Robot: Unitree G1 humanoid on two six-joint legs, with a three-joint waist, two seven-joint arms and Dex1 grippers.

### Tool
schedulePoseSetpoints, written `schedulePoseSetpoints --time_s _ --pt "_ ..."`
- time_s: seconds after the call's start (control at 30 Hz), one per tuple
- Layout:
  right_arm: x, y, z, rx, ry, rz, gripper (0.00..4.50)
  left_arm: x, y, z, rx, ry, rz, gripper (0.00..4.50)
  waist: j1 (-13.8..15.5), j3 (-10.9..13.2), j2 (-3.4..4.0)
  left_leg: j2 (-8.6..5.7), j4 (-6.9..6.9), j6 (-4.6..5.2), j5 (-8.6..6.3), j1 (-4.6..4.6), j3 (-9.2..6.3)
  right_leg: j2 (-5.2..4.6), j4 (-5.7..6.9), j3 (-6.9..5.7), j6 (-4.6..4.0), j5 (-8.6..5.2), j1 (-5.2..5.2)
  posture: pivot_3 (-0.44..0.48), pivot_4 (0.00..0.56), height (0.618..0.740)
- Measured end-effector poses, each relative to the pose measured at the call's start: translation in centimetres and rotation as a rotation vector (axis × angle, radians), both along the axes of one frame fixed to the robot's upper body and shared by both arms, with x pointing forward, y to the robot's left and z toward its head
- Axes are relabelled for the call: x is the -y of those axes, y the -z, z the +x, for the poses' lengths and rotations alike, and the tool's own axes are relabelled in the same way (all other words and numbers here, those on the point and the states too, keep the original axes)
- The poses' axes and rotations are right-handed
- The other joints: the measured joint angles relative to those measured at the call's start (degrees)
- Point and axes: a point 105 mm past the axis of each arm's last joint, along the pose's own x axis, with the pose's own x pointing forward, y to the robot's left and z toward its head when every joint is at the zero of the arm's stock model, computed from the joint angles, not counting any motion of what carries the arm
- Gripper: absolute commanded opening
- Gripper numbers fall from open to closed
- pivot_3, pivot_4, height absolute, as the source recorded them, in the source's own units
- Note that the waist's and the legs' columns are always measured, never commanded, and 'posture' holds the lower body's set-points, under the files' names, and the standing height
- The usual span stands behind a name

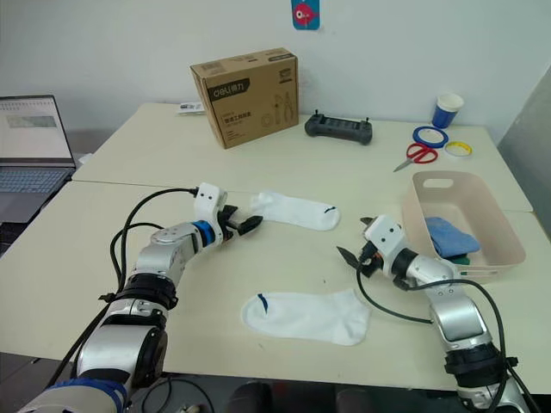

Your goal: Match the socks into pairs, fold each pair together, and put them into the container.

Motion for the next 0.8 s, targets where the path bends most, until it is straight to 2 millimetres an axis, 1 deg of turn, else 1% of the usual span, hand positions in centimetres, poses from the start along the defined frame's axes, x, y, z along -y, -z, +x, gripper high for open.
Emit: schedulePoseSetpoints --time_s 0.13,0.23,0.37,0.47,0.6,0.73,0.8 --pt "0.0 0.1 0.0 -0.003 0.004 0.000 4.50 0.7 0.5 0.1 -0.004 0.010 -0.011 2.28 0.0 0.0 0.00 0.00 0.02 -0.01 0.00 0.00 0.00 0.00 0.00 0.01 -0.01 0.01 0.00 0.000 0.150 0.740" --pt "0.0 0.1 0.0 -0.003 0.003 0.000 4.50 1.3 0.1 0.3 0.002 0.021 -0.018 1.30 0.0 0.0 0.00 0.00 0.02 -0.01 0.00 0.00 0.00 0.00 0.00 0.01 -0.01 0.01 0.00 0.000 0.150 0.740" --pt "0.1 0.1 0.0 -0.003 0.004 -0.004 4.50 1.5 0.1 0.3 0.005 0.028 -0.021 0.02 0.0 0.0 0.00 0.01 0.01 -0.01 0.00 0.00 -0.01 0.00 0.00 0.00 -0.04 0.03 -0.01 0.000 0.150 0.740" --pt "0.1 0.1 0.0 -0.003 0.001 -0.005 4.50 1.6 -0.1 0.1 0.020 0.042 -0.022 0.02 0.0 0.0 0.00 0.01 0.01 -0.01 0.00 0.00 0.00 0.00 0.00 0.01 -0.04 0.03 -0.01 0.000 0.150 0.740" --pt "0.0 0.1 -0.1 -0.005 -0.015 -0.011 4.50 2.2 -1.2 -0.6 0.091 0.087 -0.022 0.02 0.0 0.0 0.00 0.01 0.01 -0.01 0.01 -0.01 0.00 0.00 0.00 0.02 -0.05 0.03 0.00 0.000 0.150 0.740" --pt "-0.1 0.0 -0.2 0.000 -0.023 -0.014 4.50 3.8 -1.7 -3.2 0.147 0.212 -0.025 0.02 0.0 0.0 0.00 0.04 0.00 -0.02 0.01 0.00 0.01 -0.01 0.01 0.04 -0.06 0.03 0.00 0.000 0.150 0.740" --pt "-0.2 0.0 -0.2 0.000 -0.030 -0.016 4.50 4.4 -1.7 -5.4 0.139 0.298 -0.001 0.02 -0.2 0.0 0.01 0.06 0.00 -0.02 0.01 0.01 0.02 -0.01 0.02 0.07 -0.06 0.04 -0.01 0.000 0.150 0.740"
